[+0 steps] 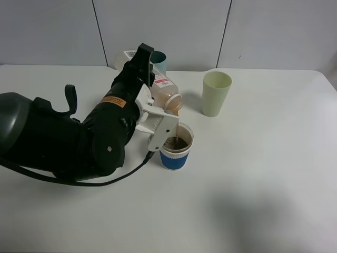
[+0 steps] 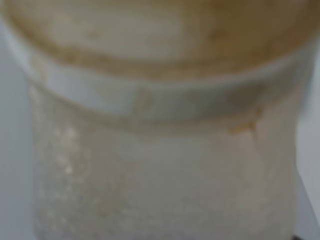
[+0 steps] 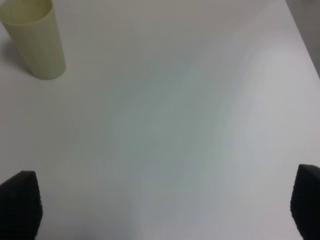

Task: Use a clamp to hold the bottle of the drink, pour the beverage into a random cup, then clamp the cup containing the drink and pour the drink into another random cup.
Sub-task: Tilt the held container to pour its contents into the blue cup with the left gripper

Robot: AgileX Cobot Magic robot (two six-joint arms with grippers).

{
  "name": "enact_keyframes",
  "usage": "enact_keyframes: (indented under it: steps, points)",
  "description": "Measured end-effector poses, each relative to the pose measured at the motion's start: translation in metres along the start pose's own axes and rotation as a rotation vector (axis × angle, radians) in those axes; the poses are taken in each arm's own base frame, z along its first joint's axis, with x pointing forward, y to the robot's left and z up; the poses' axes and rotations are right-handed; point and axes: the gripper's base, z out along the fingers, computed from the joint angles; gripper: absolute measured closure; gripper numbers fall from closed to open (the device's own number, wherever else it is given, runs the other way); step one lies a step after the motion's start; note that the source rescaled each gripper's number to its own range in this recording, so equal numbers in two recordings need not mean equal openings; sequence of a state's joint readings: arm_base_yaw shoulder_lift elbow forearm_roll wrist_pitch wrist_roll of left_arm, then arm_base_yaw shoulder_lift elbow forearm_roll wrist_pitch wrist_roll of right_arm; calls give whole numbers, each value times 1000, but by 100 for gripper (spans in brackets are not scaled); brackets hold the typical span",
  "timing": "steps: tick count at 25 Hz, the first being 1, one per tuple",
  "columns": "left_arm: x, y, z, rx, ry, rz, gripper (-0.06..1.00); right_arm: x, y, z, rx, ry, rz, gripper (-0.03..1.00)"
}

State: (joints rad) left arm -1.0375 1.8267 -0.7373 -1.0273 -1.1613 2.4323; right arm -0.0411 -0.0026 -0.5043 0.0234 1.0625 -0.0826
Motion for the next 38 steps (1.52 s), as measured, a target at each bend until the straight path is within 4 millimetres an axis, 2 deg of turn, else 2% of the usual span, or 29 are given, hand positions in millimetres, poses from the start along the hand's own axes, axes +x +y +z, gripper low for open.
enact_keyframes:
  steps: [29, 33, 38]
  points:
    - [0, 6, 0, -65, 10, 202, 89, 0, 0, 0, 0, 0, 0, -3]
    - [-2, 4, 0, -43, -16, 134, 89, 0, 0, 0, 0, 0, 0, -3]
    - [-8, 0, -2, 47, -105, -118, 89, 0, 0, 0, 0, 0, 0, -3]
